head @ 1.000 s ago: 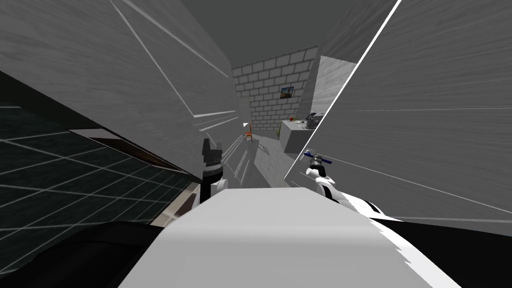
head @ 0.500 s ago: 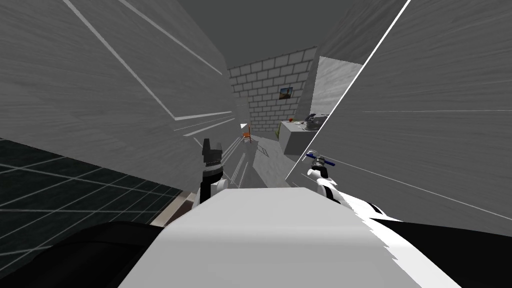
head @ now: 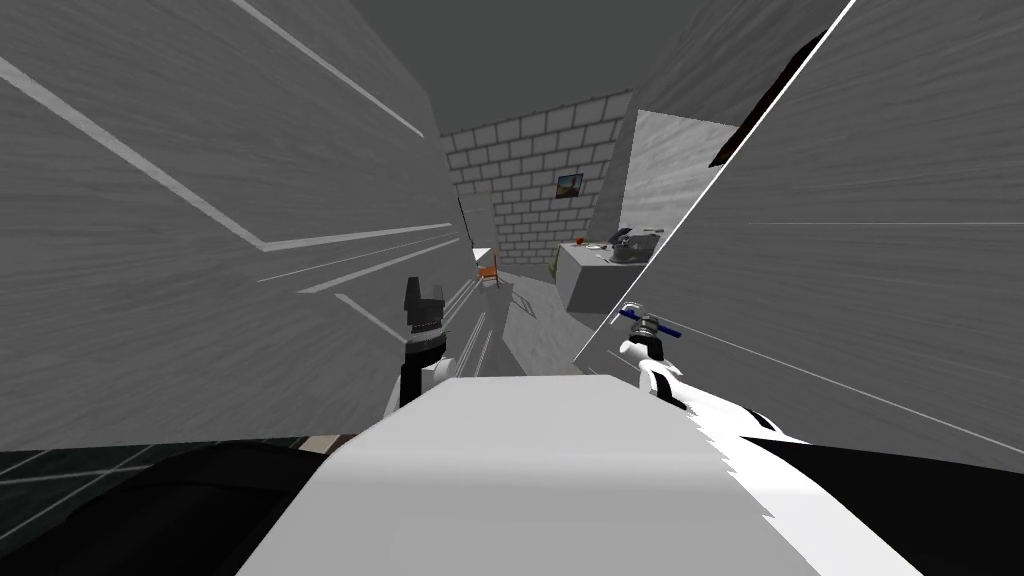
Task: Push the door open
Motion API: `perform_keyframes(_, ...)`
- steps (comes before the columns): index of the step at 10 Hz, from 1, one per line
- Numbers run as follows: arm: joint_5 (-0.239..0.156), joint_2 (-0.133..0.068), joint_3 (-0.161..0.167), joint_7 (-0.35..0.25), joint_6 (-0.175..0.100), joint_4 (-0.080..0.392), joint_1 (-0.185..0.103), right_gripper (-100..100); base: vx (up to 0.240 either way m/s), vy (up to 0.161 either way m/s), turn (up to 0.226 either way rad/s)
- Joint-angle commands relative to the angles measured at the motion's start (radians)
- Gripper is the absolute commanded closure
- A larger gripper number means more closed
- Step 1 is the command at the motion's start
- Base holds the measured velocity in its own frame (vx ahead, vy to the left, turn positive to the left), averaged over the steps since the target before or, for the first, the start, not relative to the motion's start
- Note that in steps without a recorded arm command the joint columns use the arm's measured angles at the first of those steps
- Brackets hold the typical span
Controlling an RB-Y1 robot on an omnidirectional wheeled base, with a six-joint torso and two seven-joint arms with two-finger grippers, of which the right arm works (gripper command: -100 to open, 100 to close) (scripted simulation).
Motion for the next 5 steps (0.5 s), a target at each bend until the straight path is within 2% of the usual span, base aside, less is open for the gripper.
perform_keyframes(1, -0.006, -0.002, -0.019, 0.012, 0.013, -0.03, 0.02, 100, 0.13, -0.051, -0.027)
perform_keyframes(5, -0.023, -0.017, -0.064, 0.028, 0.007, -0.018, 0.035, 100, 0.17, -0.05, -0.051)
